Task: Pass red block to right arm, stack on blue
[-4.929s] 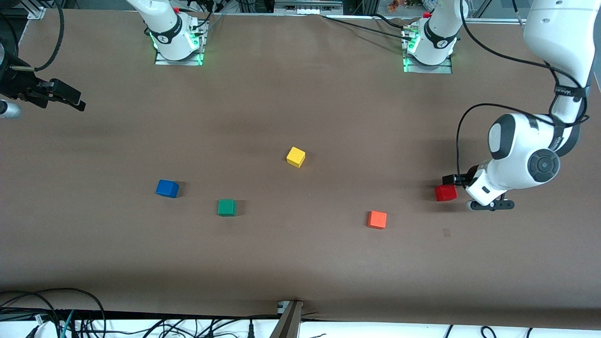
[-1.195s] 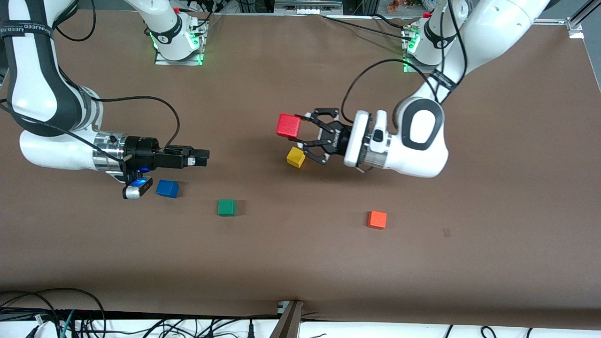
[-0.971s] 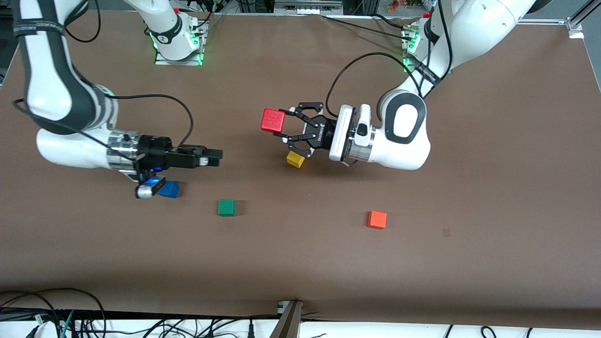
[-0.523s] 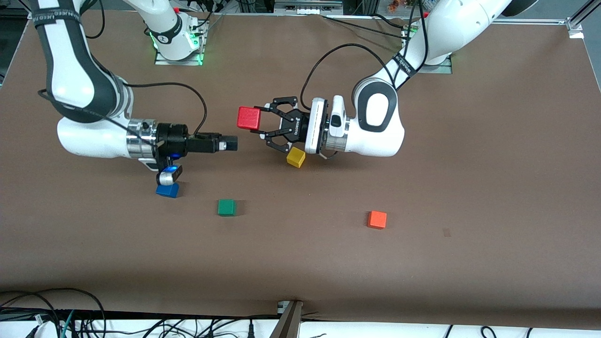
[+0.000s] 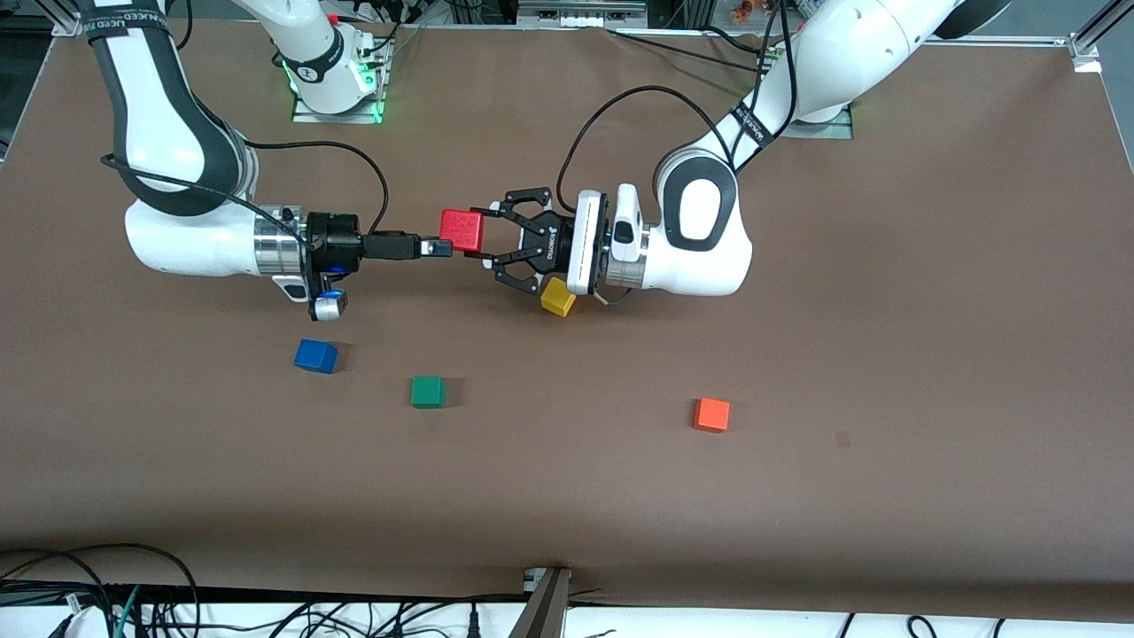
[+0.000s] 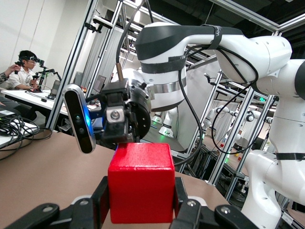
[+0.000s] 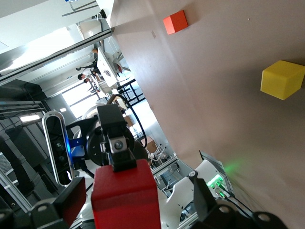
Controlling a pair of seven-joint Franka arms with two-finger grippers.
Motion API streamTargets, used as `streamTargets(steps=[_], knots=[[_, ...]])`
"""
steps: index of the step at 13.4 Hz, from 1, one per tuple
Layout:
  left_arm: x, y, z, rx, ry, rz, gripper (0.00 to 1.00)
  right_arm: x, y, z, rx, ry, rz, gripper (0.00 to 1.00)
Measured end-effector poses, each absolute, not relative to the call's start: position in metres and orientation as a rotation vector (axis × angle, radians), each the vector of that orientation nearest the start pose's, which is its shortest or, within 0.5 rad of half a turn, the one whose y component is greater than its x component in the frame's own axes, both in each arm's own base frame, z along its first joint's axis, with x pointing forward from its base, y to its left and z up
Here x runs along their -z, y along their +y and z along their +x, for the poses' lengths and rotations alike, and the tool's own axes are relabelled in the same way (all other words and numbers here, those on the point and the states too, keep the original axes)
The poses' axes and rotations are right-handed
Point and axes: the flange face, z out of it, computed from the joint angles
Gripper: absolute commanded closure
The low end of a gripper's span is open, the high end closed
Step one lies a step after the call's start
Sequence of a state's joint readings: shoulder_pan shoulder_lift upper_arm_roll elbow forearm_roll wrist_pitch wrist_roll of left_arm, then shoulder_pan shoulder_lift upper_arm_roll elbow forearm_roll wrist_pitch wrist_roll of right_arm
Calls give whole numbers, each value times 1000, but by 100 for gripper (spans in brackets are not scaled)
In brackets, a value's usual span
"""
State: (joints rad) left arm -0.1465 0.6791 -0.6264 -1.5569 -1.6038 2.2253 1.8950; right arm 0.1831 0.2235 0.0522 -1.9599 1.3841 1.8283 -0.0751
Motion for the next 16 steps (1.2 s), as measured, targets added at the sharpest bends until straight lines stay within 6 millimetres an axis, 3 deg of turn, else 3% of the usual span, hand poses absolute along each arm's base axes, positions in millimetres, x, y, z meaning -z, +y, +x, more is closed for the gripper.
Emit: streamTargets(steps=[8,9,11,12,15,16], knots=[[-357,-463,559,-870,-978,1290,100,-401,220,555,-461,298,-1825,3],[-357,-463,559,-871,-977,1290,100,-403,220,556,-456,300,-1816,12],[-357,-463,560,-871,-977,1290,100,-407,221,558,-445,302,-1795,46],[-358,-463,560,-872,-977,1290,100,-408,221,558,-438,296,-1792,58],[-358,-462,561,-875,-970,1291,100,-407,220,559,-402,256,-1793,80],[-358,-462,562,-878,-972,1291,100,-406,220,559,-398,251,-1793,82]])
